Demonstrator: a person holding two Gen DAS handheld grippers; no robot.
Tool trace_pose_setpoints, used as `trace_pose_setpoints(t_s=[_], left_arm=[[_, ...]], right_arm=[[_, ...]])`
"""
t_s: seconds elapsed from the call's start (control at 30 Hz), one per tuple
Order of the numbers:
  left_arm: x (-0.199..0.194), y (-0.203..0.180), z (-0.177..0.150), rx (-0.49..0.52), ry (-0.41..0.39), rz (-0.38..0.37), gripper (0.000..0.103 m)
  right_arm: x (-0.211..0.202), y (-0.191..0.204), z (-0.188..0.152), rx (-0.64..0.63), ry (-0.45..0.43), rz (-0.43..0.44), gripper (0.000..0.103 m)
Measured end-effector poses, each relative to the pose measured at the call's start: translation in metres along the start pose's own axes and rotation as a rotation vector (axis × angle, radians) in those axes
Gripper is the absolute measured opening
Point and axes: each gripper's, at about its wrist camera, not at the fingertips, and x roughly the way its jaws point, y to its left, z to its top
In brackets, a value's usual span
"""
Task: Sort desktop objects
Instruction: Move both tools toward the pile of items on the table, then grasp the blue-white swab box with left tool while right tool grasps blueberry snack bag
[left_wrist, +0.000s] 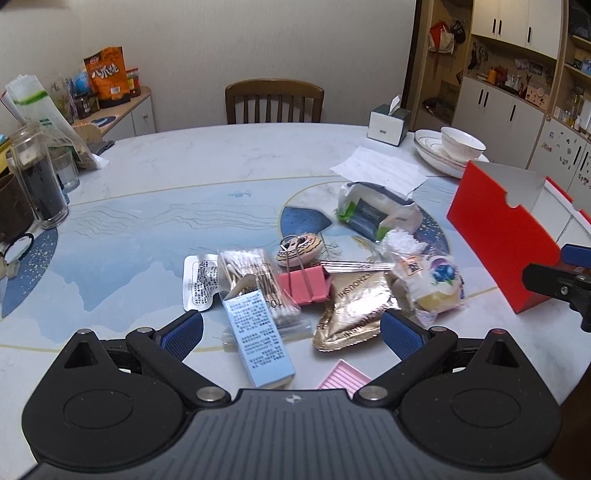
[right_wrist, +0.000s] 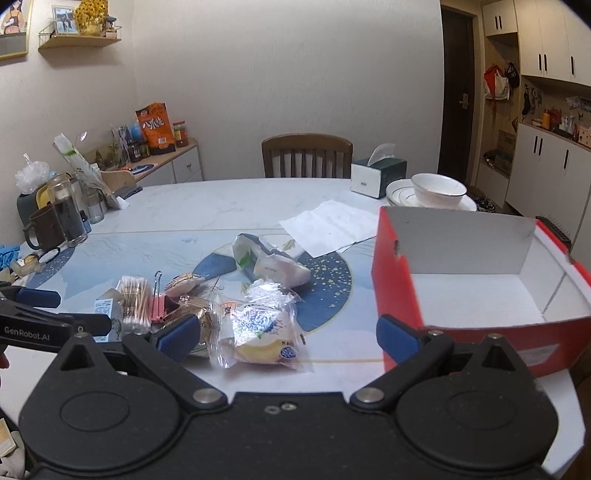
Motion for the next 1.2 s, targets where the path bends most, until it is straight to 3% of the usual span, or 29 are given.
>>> trace_pose_setpoints(t_s=[0.37,0.8,0.9,1.2], left_arm=[[0.029,0.022,0.001,-0.01,0.055,-0.007,0.102],[0.052,0.033,0.002,-0.021,0.101,-0.03,0.093],[0.057,0.035,0.002,-0.024,0.116,-0.036,0.089],[0.071,0.04,0.002,-0.03,0.168,-0.056,0.066]], right_arm=[[0.058,0.015,0.005,-0.021,0.076,0.008,0.101],[0.104,0.017,0.001,-0.002,0.162,0.001,0.101],[0.112,0.015,0.0,0.004,0.176,-0.005,0.1],[0.125,0.013,-0.001,0.022,0.208,0.003,0.1]])
